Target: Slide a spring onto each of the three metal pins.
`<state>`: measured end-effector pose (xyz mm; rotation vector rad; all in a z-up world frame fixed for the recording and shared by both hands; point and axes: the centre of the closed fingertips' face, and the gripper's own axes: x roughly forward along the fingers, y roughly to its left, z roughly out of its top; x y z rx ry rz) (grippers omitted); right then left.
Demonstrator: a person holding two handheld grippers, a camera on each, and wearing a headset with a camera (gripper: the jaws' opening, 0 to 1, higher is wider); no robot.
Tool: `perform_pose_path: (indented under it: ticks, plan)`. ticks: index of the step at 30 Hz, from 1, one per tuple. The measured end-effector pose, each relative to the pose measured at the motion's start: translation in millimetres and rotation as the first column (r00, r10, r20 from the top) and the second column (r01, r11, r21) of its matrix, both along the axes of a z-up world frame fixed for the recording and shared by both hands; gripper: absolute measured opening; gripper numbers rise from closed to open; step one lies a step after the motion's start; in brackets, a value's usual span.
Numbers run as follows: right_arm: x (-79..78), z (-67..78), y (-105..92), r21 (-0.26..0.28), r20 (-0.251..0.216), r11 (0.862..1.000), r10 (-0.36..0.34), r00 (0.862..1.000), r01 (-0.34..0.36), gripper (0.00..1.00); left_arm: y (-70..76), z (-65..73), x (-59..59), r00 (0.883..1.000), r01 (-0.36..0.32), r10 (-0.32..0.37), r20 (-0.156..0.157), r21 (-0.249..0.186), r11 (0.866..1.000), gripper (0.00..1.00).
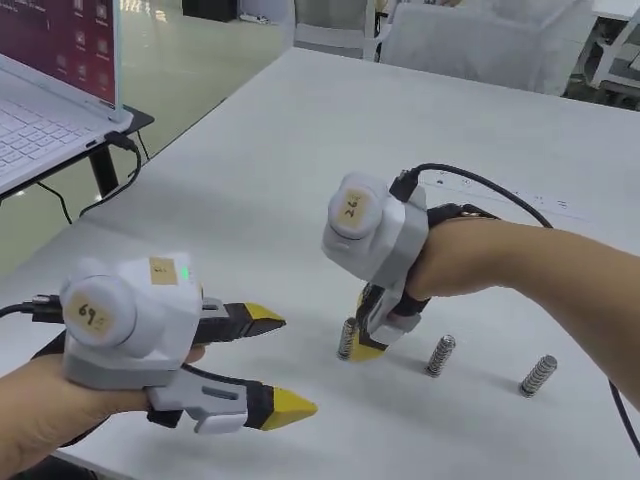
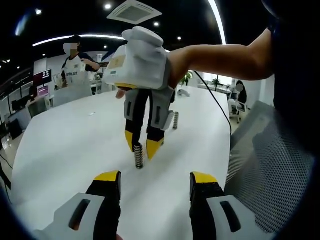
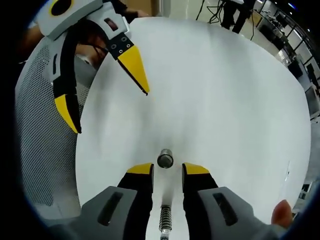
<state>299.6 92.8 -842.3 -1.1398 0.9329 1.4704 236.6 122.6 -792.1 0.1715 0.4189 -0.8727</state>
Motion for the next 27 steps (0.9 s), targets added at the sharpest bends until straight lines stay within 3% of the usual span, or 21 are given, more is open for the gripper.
perform_pose_path:
  ticks: [17,27]
  plan:
    - [7.5,10.3,-29.0,0.044,-0.003,0.995,-0.084,0.996,0.085,0.24,-4.4,1.9,1.5,1.000,0.014,-0.014,0.002,0.011,1.000,0.50]
    - [12.9,13.4,-48.9,0.081,-0.013,0.986,-0.147,0.989,0.147,0.27,-5.2,3.8,2.2,1.000,0.017,-0.017,0.003,0.018,1.000,0.50]
